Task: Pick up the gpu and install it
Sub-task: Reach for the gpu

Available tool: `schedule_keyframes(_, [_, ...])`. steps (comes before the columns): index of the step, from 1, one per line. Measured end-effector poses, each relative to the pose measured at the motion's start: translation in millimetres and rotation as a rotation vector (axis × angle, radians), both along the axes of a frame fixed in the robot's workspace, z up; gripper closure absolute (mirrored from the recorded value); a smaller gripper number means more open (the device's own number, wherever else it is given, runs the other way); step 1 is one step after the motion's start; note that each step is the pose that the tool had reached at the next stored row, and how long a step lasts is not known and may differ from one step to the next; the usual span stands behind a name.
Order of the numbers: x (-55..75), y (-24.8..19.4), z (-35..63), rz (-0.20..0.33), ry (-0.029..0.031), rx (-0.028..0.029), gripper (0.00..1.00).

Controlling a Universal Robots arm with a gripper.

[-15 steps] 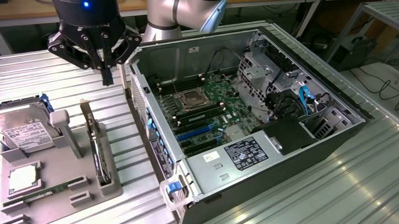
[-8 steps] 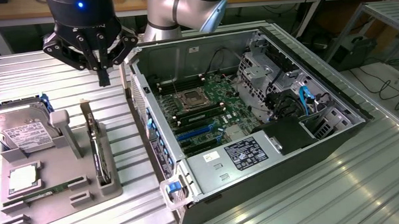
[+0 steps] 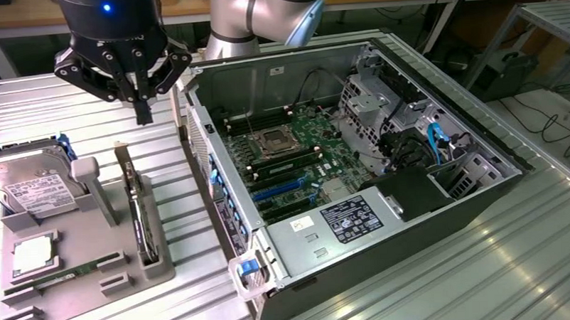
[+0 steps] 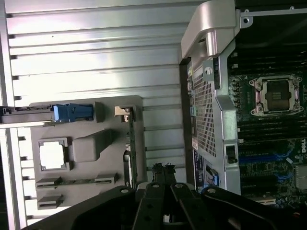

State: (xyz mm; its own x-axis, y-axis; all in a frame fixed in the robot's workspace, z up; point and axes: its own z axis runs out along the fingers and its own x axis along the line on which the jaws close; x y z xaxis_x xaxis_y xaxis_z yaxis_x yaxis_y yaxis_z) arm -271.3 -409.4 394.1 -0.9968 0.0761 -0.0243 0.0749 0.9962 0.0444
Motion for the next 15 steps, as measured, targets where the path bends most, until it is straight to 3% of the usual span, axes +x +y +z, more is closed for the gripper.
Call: schedule_keyframes(15, [-12.1, -0.9, 0.0, 0.000, 0.0001, -0.0001, 0.89])
